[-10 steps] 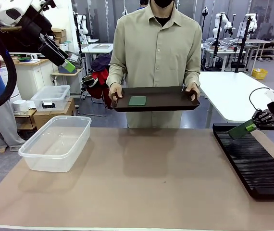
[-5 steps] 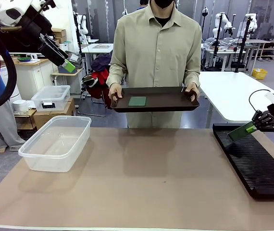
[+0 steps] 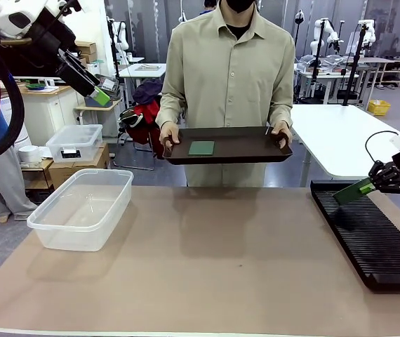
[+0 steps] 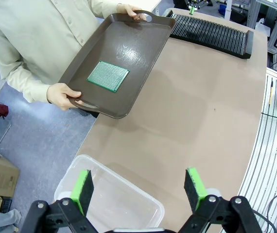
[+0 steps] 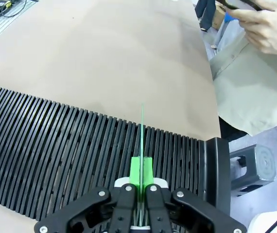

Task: Sort PCBs into racks and boxes based on the side picked up.
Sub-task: If the short side of the Blank PCB is picked up, insert it into the PCB Rack ; if the long side is picked up, place it in the Organizing box.

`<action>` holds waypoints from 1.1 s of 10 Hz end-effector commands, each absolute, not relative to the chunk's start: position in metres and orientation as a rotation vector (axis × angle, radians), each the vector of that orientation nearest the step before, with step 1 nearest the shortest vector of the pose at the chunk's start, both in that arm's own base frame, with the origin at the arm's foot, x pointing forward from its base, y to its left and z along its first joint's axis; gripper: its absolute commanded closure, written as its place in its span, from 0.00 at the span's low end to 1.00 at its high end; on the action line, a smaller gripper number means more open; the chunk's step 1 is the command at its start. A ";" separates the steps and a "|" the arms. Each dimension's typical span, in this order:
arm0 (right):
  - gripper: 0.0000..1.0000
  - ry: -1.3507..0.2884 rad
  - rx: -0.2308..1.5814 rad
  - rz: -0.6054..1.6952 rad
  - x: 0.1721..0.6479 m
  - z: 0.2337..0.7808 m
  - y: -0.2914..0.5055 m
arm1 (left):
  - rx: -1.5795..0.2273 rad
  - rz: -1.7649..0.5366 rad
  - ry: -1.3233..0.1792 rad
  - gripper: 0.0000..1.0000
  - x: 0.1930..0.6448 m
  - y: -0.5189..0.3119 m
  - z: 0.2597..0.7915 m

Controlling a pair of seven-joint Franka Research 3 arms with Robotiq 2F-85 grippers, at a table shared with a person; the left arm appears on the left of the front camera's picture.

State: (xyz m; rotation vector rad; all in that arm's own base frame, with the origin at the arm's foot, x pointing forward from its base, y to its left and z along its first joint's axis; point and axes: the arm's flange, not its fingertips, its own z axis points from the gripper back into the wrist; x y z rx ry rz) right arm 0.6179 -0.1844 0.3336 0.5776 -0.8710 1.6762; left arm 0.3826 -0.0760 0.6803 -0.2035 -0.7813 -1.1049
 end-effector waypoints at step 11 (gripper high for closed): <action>0.98 -0.812 0.699 1.676 0.600 0.326 -0.166 | -0.195 -1.102 -0.776 0.00 0.383 -0.075 0.679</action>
